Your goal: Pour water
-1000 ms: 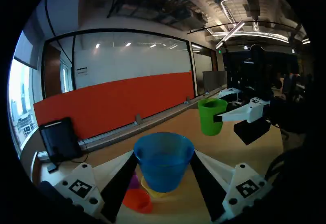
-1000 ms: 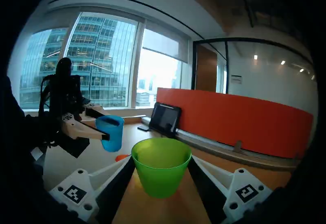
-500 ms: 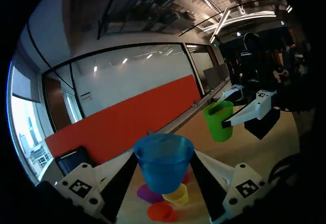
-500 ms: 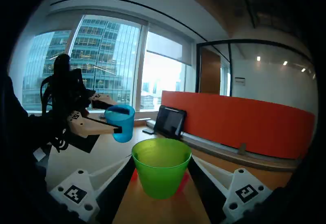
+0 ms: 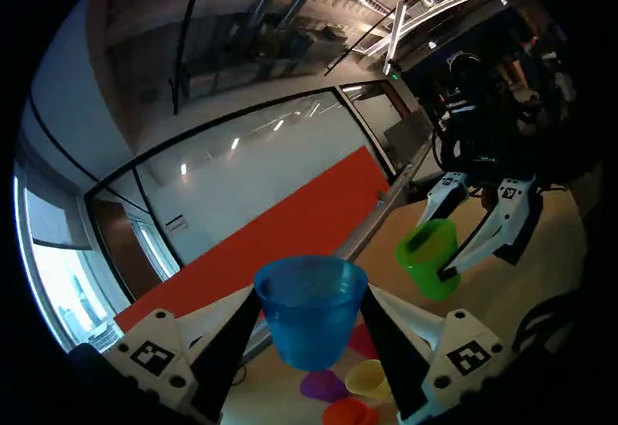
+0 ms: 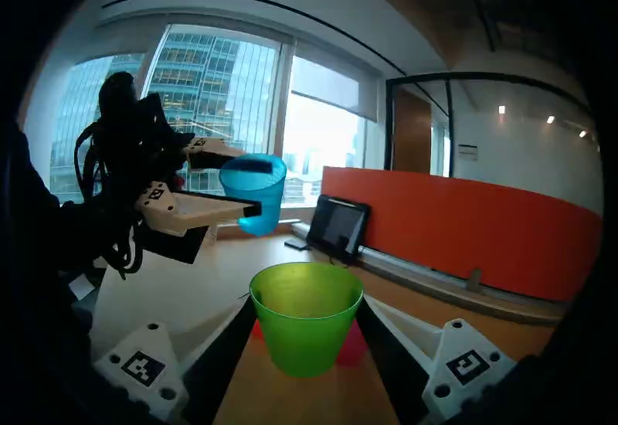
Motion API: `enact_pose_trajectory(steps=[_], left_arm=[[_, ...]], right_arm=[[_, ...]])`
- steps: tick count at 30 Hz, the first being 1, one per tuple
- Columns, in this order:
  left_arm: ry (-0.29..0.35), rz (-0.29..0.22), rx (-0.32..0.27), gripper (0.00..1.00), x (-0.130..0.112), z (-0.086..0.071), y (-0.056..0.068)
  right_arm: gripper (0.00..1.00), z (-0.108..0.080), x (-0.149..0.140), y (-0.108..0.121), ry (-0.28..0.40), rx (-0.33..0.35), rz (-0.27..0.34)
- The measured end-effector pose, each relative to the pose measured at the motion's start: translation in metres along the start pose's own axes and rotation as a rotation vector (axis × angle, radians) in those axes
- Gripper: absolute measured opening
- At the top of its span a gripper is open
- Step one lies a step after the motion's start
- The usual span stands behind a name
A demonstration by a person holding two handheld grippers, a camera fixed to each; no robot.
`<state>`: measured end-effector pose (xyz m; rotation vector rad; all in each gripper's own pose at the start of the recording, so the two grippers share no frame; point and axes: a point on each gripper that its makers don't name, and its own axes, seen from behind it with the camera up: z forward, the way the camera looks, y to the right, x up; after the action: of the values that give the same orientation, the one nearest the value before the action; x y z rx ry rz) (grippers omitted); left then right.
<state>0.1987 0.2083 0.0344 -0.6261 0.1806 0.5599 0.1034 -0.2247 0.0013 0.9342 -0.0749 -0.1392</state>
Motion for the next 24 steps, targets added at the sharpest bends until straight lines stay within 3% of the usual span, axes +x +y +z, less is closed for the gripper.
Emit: enact_pose_trajectory(steps=[13, 24], left_arm=[[0.023, 0.160, 0.008, 0.86, 0.028, 0.003, -0.001], [0.049, 0.261, 0.006, 0.86, 0.044, 0.006, 0.001]], right_arm=[[0.91, 0.016, -0.009, -0.026, -0.007, 0.058, 0.009], [0.91, 0.028, -0.012, -0.046, -0.009, 0.104, 0.014]])
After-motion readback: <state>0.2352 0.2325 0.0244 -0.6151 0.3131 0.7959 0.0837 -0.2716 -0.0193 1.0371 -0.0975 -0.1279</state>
